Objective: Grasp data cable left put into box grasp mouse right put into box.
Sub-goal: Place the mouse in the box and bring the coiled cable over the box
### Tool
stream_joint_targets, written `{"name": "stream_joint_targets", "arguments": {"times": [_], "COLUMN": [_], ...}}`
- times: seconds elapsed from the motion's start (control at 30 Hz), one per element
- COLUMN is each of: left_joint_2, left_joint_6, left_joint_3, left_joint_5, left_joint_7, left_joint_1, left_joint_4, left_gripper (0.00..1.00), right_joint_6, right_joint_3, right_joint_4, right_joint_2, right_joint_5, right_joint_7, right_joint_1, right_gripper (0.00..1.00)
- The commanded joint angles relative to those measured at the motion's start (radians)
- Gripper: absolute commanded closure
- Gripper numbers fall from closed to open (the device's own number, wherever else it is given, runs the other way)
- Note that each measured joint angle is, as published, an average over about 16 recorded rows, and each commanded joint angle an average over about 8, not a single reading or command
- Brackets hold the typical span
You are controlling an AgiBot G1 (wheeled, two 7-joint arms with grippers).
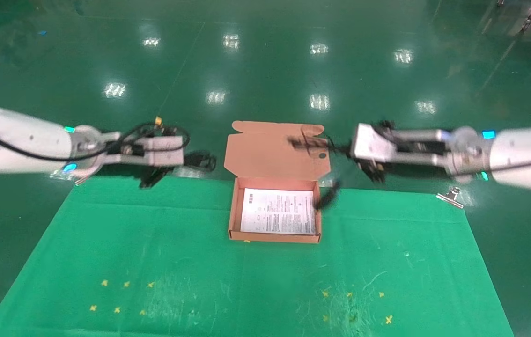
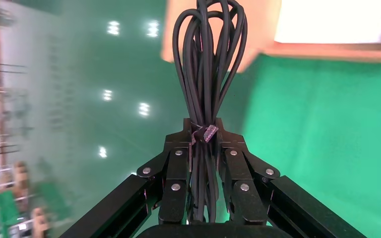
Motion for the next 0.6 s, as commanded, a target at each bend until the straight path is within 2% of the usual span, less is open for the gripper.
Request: {"name": "stream_joint_targets", "arguments": {"times": [0.03, 0.3, 0.6], "left_joint_2": [0.015, 0.075, 0.092], "left_joint_6": [-0.038, -0.128, -0.155], "left_joint_3": [-0.006, -0.011, -0.013], "left_joint_5": [0.024, 0.062, 0.061], "left_joint_7": [-0.021, 0.003, 0.034], "left_joint_1": [-0.016, -0.058, -0.075], "left_joint_4": [-0.016, 0.023, 0.039], "left_gripper": [1.00, 1.00, 1.00], "right_joint_6": [0.010, 0.064, 0.075], "right_joint_3": [0.009, 0.026, 0.032], "right_joint_4": [-0.013, -0.135, -0.219], "right_joint_2": [-0.031, -0.148, -0.195], "right_joint_5": [0.014, 0.058, 0.078], "right_joint_7": [-0.013, -0.106, -0.154], "right_joint_1": [0.044, 0.155, 0.201], "right_gripper": [1.00, 1.00, 1.00]}}
